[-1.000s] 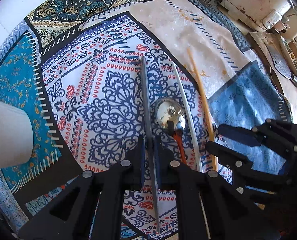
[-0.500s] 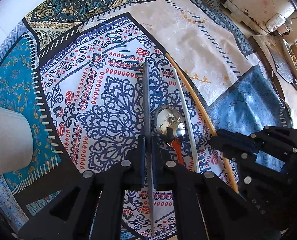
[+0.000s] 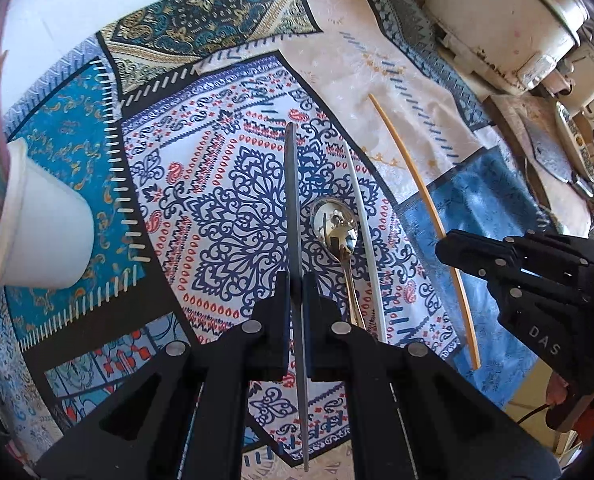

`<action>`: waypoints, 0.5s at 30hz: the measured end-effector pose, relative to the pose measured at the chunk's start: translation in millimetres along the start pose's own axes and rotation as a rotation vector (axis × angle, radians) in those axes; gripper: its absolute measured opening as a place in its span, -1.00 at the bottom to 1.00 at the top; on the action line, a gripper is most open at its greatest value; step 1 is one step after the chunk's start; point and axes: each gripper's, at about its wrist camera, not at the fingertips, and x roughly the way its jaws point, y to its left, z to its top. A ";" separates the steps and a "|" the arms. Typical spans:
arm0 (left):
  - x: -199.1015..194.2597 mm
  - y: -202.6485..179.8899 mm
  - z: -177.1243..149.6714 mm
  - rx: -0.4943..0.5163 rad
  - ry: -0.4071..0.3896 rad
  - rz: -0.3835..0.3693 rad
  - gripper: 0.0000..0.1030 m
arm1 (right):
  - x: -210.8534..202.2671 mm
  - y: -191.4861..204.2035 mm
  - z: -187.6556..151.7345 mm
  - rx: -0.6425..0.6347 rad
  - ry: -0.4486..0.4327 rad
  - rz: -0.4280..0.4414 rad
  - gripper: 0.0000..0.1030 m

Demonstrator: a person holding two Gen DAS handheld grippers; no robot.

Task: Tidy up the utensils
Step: 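Lift the silver chopstick with the left tool while the right tool lifts the wooden chopstick toward the cup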

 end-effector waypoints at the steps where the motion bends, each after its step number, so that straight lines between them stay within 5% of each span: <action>1: -5.3 2.3 -1.7 -0.011 -0.015 -0.003 -0.92 | -2.1 -1.2 0.9 0.003 -0.008 0.008 -0.89; 15: -93.1 35.0 -24.8 -0.123 -0.231 0.068 -0.92 | -54.8 53.6 31.6 -0.088 -0.179 0.107 -0.89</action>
